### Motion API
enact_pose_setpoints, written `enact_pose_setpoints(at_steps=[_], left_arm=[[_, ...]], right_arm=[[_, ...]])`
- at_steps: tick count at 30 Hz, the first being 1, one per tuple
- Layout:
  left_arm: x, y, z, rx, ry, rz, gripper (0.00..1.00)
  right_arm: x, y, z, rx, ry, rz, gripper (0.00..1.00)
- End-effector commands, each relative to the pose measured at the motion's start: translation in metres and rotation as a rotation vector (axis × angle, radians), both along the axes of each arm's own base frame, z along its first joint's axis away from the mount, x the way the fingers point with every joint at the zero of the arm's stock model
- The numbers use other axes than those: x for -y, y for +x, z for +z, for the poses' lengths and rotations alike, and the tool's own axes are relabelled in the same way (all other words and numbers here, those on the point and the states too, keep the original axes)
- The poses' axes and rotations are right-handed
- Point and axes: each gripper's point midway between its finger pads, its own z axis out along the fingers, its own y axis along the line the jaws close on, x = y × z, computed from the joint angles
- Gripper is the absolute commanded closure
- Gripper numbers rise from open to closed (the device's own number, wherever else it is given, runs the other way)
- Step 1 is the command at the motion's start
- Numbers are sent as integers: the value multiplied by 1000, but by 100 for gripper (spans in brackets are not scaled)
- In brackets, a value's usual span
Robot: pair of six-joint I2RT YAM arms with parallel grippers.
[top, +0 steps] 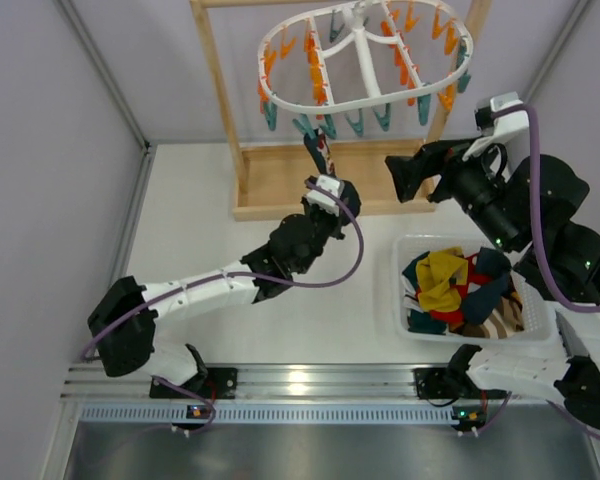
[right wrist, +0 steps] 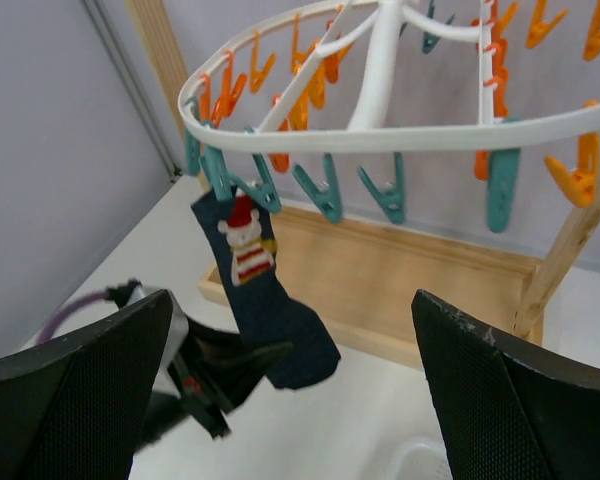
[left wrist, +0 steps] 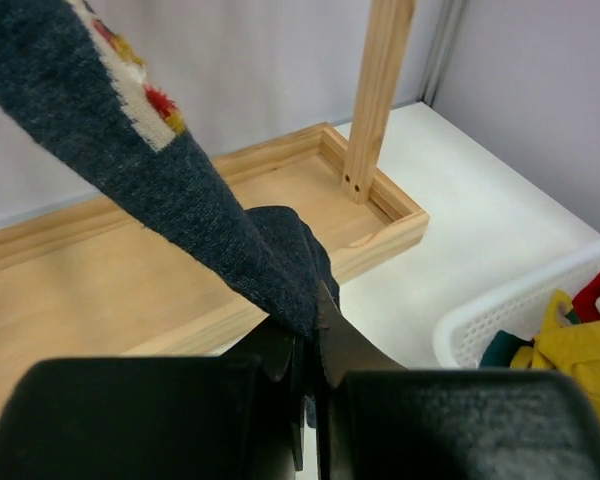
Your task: Remove the socks clipped to the hanger
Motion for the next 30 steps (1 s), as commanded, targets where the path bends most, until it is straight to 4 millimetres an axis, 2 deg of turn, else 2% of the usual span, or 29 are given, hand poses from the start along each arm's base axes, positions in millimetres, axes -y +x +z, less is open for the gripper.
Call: enact_pose_setpoints(at_steps=[1, 2, 3, 4, 5, 6, 7, 8, 10, 11, 12, 13, 14, 15, 17, 22, 30], left_arm=[[10, -4, 20, 42, 57, 99, 100], [17, -4, 13, 37, 82, 106, 100], [20, -5, 13, 43, 100, 118, 100], [23, -10, 17, 58, 122, 150, 100], [28, -11, 10, 57, 153, 165, 100], [31, -13, 9, 61, 173, 184, 100], [32, -17, 15, 72, 185, 218, 100], [36, -16, 7, 71, 215, 230, 100], [38, -19, 12, 79, 235, 266, 100], [40, -18, 7, 79, 255, 275, 100], [42, -19, 7, 83, 263, 277, 100], [45, -20, 9, 90, 274, 278, 100], [47, -19, 7, 91, 286, 282, 100], [48, -20, 6, 93, 292, 279, 100], [50, -19, 6, 98, 300, 279, 100], [53, -18, 7, 105, 313, 279, 100], [60, -16, 8, 108, 312, 268, 100]], right_arm=[[-2, 14, 8, -15, -41, -42, 0], [-1, 14, 19, -4, -31, -45, 1], [-12, 23, 9, -36, -70, -42, 0], [-16, 27, 8, -46, -87, -37, 1], [-25, 36, 12, -50, -101, -37, 1], [-29, 40, 5, -77, -133, -41, 2], [-31, 45, 4, -84, -147, -54, 3], [-40, 55, 4, -90, -164, -60, 5], [-47, 64, -2, -110, -204, -69, 6], [-48, 68, 4, -102, -199, -80, 8], [-57, 79, -6, -119, -235, -87, 9], [-58, 83, -11, -129, -256, -101, 9], [-58, 86, -7, -122, -256, -115, 10], [-64, 94, -15, -134, -283, -124, 11], [-63, 101, -21, -139, -310, -160, 13], [-66, 109, -35, -157, -347, -176, 16], [-64, 106, -40, -155, -347, -176, 21]])
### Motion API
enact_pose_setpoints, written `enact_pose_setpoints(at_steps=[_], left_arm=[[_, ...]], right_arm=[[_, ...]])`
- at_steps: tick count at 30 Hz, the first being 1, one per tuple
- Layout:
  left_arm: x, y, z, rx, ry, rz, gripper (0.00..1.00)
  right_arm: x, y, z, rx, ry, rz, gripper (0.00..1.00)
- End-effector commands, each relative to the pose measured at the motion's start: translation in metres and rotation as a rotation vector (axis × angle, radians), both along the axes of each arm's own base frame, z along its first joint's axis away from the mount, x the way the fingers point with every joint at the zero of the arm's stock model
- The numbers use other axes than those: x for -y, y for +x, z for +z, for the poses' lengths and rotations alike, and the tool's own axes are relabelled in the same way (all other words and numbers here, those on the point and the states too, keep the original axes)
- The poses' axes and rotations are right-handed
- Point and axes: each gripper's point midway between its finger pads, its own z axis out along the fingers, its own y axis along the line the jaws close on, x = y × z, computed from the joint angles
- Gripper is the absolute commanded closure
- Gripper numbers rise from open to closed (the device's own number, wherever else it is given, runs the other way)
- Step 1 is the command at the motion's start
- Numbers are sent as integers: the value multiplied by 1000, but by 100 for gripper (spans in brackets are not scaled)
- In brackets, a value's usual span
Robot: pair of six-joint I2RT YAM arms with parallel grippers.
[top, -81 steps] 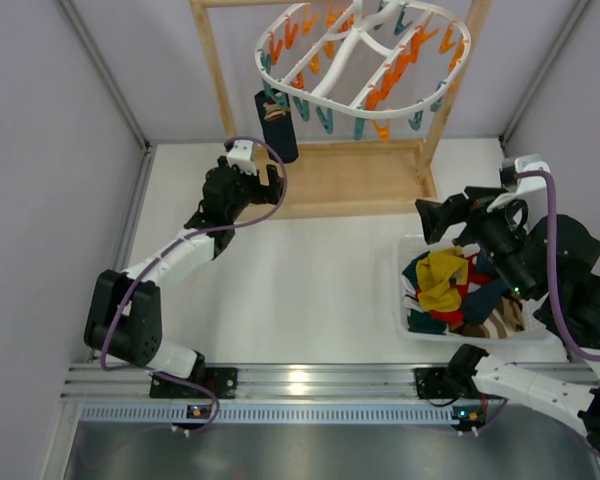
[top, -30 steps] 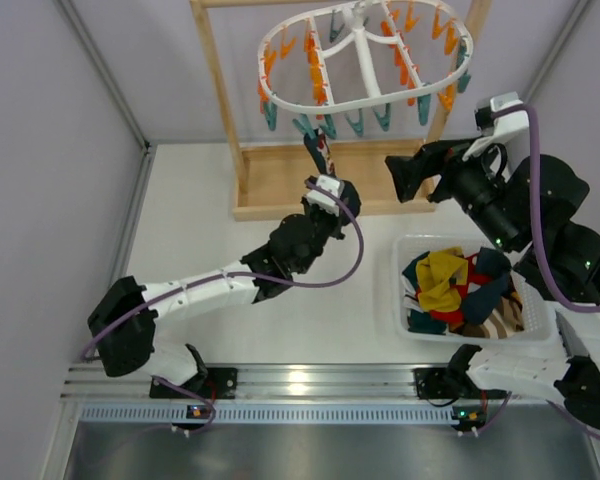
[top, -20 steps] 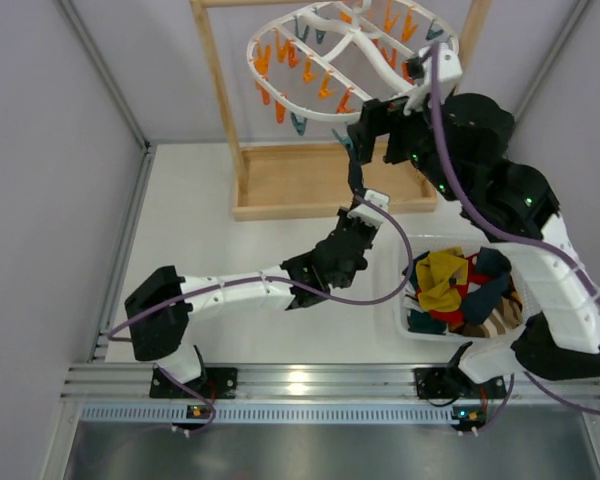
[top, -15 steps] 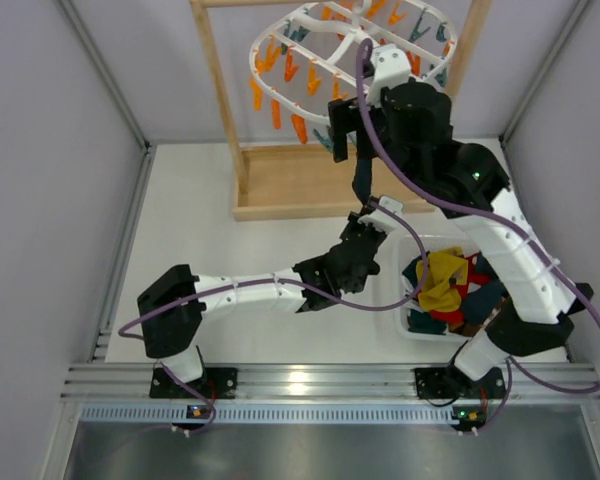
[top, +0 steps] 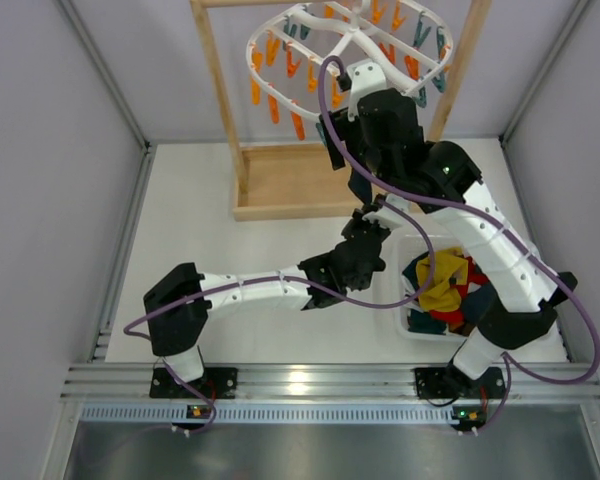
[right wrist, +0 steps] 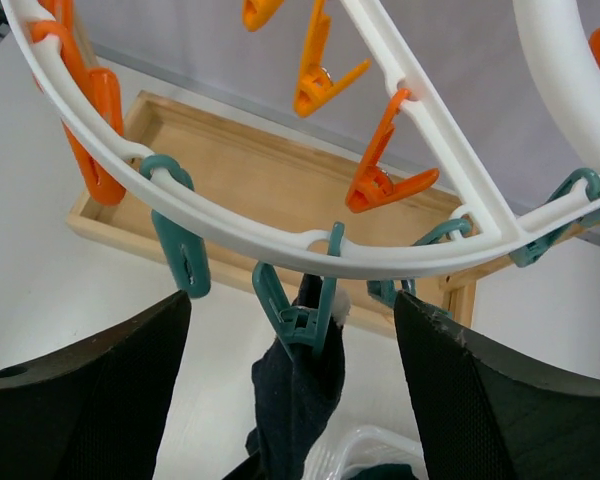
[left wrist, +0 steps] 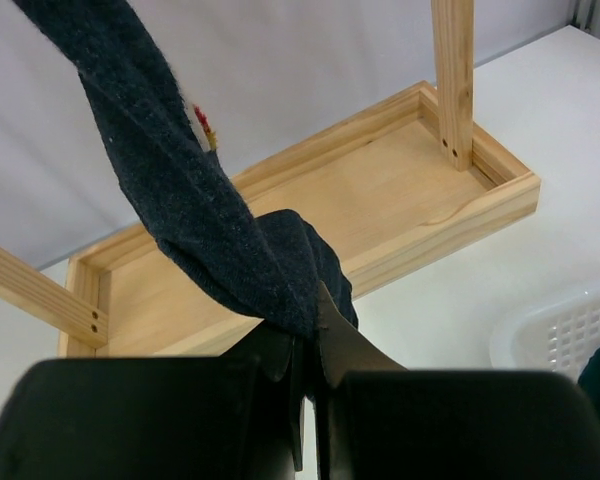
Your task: Remove the socks clipped to the hanger
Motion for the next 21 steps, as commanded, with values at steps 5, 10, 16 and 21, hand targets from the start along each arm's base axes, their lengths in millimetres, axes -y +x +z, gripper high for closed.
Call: enact_pose_setpoints(at_steps=[5, 10, 16, 21], left_arm=[[8, 2, 19, 25, -50, 1, 100], [11, -2, 24, 28, -64, -16, 100], [15, -7, 27, 32, -64, -34, 100], [16, -9, 28, 32, -66, -39, 100]], right_arm=[[15, -4, 8, 34, 13, -24, 23], [11, 4, 4, 43, -30, -20, 24], [7, 14, 6, 65, -37, -43, 29], [-2, 17, 3, 67, -30, -25, 29]])
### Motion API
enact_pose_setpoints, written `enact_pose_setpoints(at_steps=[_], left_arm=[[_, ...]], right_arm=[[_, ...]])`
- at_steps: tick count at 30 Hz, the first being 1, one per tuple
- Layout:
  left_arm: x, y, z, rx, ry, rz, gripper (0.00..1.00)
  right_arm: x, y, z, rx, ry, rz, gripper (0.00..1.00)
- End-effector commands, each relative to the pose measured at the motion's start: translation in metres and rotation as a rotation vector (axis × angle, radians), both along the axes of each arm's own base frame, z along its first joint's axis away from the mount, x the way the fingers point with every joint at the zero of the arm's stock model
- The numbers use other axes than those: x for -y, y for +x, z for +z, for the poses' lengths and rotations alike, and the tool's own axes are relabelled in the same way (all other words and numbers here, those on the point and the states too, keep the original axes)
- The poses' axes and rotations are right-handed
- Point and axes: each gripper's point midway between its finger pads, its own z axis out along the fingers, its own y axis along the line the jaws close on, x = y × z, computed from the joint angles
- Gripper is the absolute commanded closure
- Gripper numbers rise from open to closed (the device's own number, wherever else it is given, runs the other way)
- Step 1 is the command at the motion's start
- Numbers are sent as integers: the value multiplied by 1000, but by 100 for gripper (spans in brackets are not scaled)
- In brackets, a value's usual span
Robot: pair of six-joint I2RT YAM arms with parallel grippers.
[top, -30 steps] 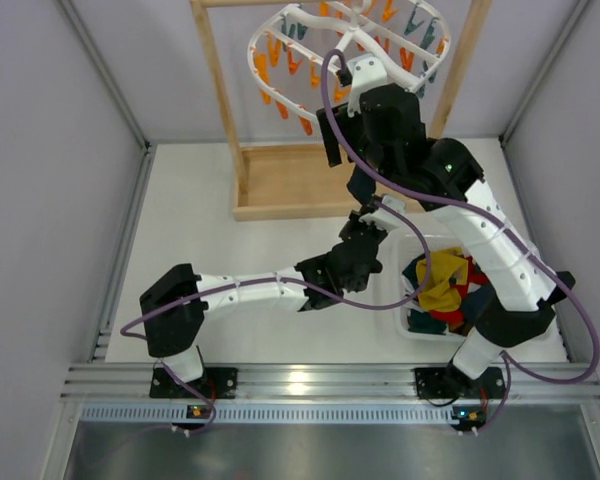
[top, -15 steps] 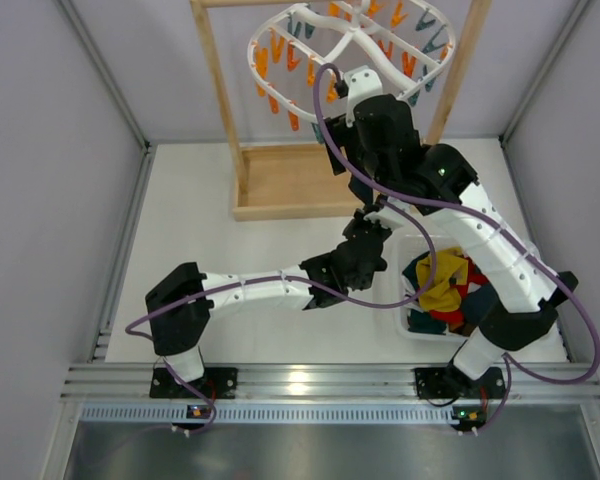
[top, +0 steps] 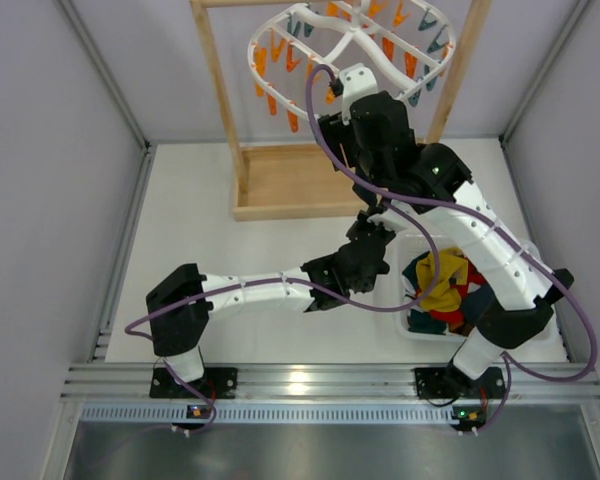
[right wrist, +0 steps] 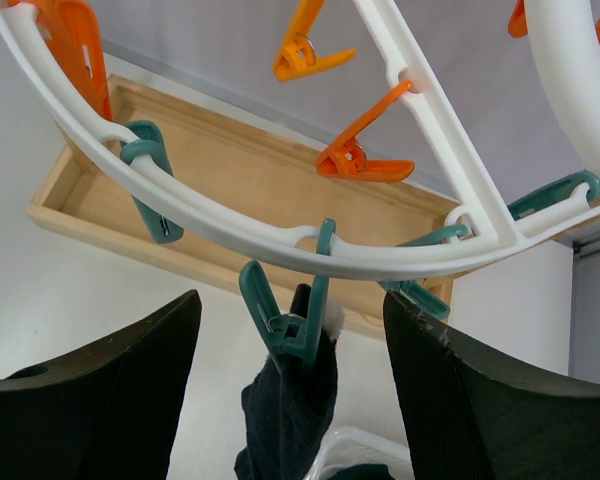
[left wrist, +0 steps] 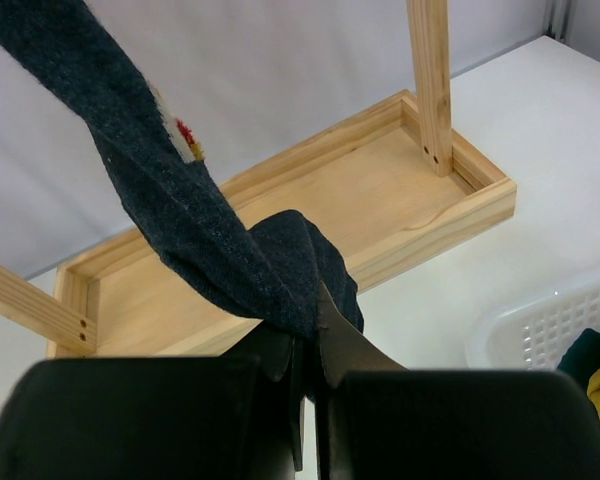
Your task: Remove the socks clipped to the hanger
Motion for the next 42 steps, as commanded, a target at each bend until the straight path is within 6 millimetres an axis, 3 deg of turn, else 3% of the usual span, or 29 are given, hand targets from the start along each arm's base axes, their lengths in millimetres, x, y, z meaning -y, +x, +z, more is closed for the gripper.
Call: enact_pose_setpoints(at_steps=[1, 5, 10, 17, 23, 30, 35, 39, 42], left_arm=[[5, -4, 27, 29, -64, -17, 100], [6, -6, 28, 30, -69, -23, 100], [5, -9, 30, 31, -73, -28, 100], [2, -9, 31, 31, -73, -22, 100], [0, -9, 31, 30, -79, -23, 100], [3, -8, 29, 29, -73, -23, 100], [3, -9, 32, 29, -88, -31, 100], [2, -10, 31, 28, -85, -31, 100], [2, -10, 26, 22, -82, -34, 100]], right_arm=[[-6, 11, 18, 61, 47, -5, 30], [-6, 16, 14, 65, 35, -22, 31], [-8, 18, 11, 79, 41, -28, 41], [-5, 21, 13, 94, 42, -47, 44], [-6, 21, 9, 89, 46, -50, 56], [-7, 19, 7, 86, 52, -45, 46], [-6, 20, 10, 101, 48, -62, 48], [-5, 20, 14, 109, 64, -64, 60], [-7, 16, 19, 114, 107, -52, 83]])
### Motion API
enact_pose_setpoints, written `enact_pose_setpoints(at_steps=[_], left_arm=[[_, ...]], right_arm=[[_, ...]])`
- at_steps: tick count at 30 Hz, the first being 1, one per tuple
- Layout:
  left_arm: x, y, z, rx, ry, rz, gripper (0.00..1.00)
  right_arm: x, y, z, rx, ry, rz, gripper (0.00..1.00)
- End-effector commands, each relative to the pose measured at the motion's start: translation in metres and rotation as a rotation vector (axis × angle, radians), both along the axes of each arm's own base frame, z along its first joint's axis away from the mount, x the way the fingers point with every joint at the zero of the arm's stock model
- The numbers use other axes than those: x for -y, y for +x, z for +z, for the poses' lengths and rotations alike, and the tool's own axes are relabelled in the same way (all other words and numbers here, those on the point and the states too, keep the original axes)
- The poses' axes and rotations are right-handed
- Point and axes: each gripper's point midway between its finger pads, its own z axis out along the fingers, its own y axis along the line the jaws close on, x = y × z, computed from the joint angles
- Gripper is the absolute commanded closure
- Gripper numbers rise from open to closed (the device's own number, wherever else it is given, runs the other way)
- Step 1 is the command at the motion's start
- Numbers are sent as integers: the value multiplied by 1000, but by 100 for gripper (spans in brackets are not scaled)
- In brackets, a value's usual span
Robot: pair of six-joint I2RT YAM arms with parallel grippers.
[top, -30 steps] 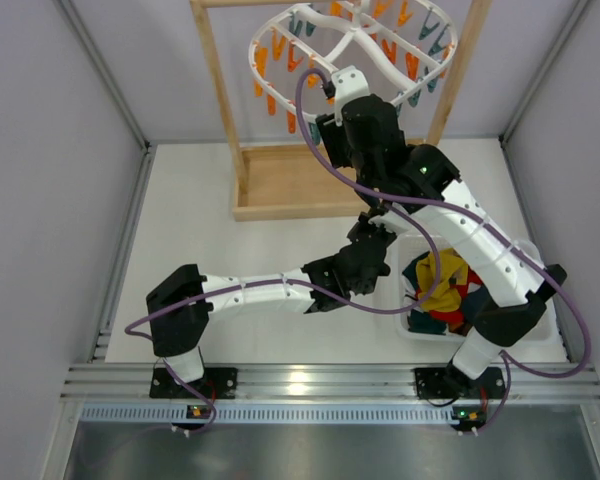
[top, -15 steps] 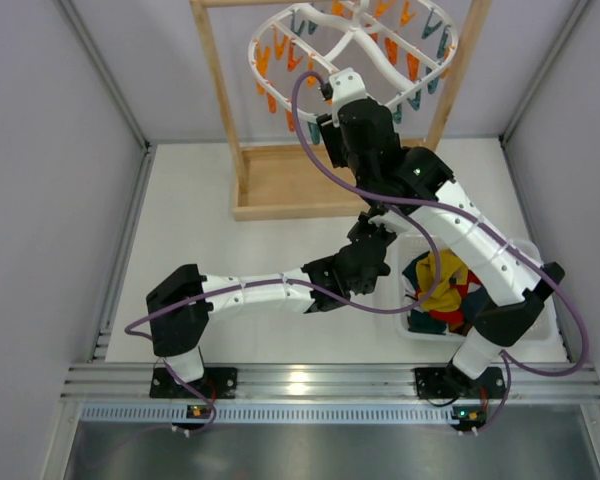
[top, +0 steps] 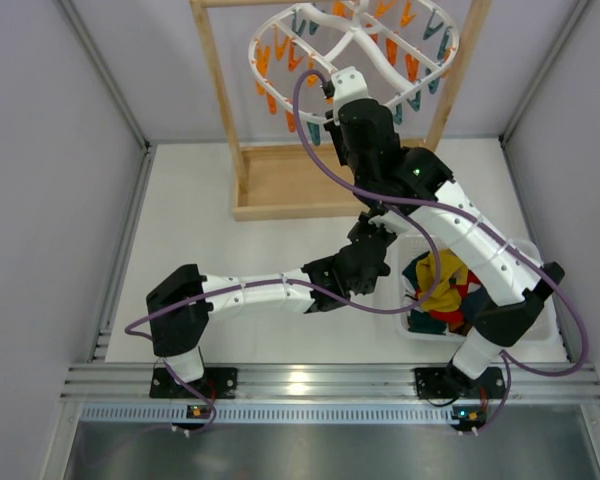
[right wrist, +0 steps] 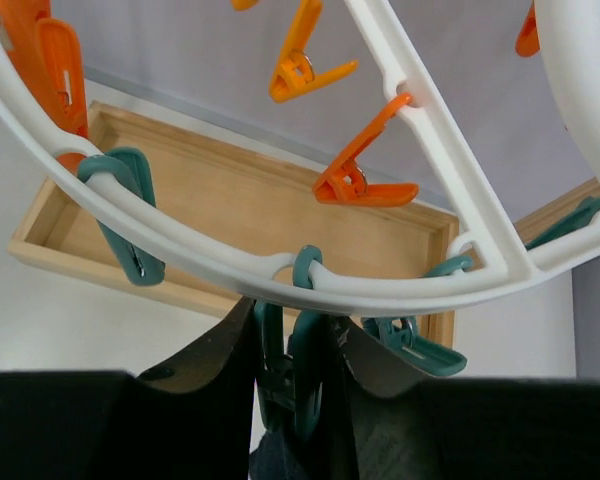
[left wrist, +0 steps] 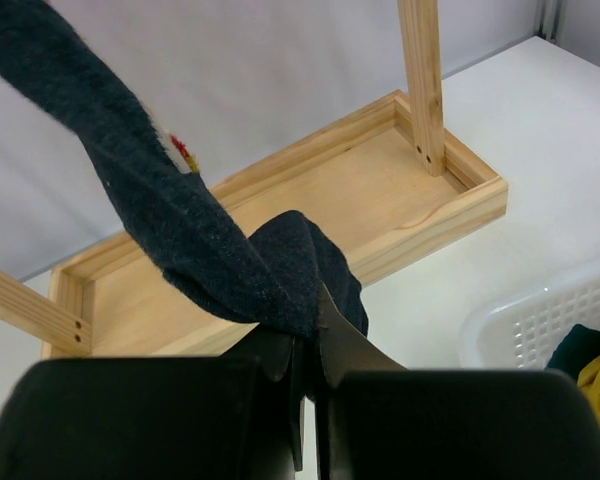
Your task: Remove the socks clipped to the hanger
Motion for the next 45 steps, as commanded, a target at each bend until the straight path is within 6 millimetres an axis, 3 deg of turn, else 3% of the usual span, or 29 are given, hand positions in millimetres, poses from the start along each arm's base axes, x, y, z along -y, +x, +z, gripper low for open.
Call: enact_pose_setpoints(at_steps=[1, 7, 10, 12, 13, 14, 16, 17, 21, 22, 23, 25, 26, 28, 29, 31, 32, 36, 40, 45], left_arm=[[-3, -6, 23, 15, -88, -27, 100], [-12, -7, 17, -12, -124, -44, 100], [-20, -9, 19, -14, -137, -39, 100], [-25, -13, 14, -30, -146, -50, 100], [-31, -17, 24, -28, -175, -58, 100], [-35, -19, 25, -36, -193, -69, 100], [-44, -29, 25, -60, -233, -106, 100], [-48, -32, 24, -69, -243, -118, 100], [-56, -56, 22, -125, -306, -248, 100], [-57, -60, 20, -138, -299, -272, 100], [-56, -65, 19, -148, -300, -301, 100], [-56, -78, 19, -170, -319, -377, 100], [-56, -82, 14, -184, -325, -400, 100], [-55, -91, 19, -191, -345, -450, 100], [-54, -93, 18, -198, -348, -463, 100], [-45, -101, 19, -221, -362, -520, 100], [-41, -104, 23, -230, -380, -544, 100], [-9, -117, 21, -288, -378, -665, 100], [31, -128, 21, -332, -356, -788, 100], [93, -132, 22, -353, -317, -932, 100]], right_arm=[[0, -4, 32, 81, 128, 8, 84], [-3, -11, 37, 80, 175, 51, 87], [-6, -13, 35, 64, 204, 66, 82], [-6, -16, 35, 58, 218, 79, 76], [-8, -16, 30, 48, 216, 91, 72], [-6, -20, 33, 50, 227, 94, 59], [-6, -25, 30, 39, 232, 113, 47], [-3, -30, 35, 43, 249, 121, 36], [10, -50, 39, 36, 271, 153, 15], [13, -54, 29, 17, 257, 156, 1], [23, -64, 35, 30, 269, 158, 1], [36, -72, 19, 4, 247, 140, 0], [49, -83, 27, 24, 270, 138, 1], [61, -92, 13, 5, 258, 120, 1], [75, -103, 20, 24, 282, 114, 1], [90, -113, 6, 4, 270, 86, 0], [103, -123, 11, 24, 290, 80, 1], [141, -142, -1, 33, 298, -5, 0], [176, -163, -1, 72, 327, -61, 1], [202, -178, 4, 103, 346, -98, 1]])
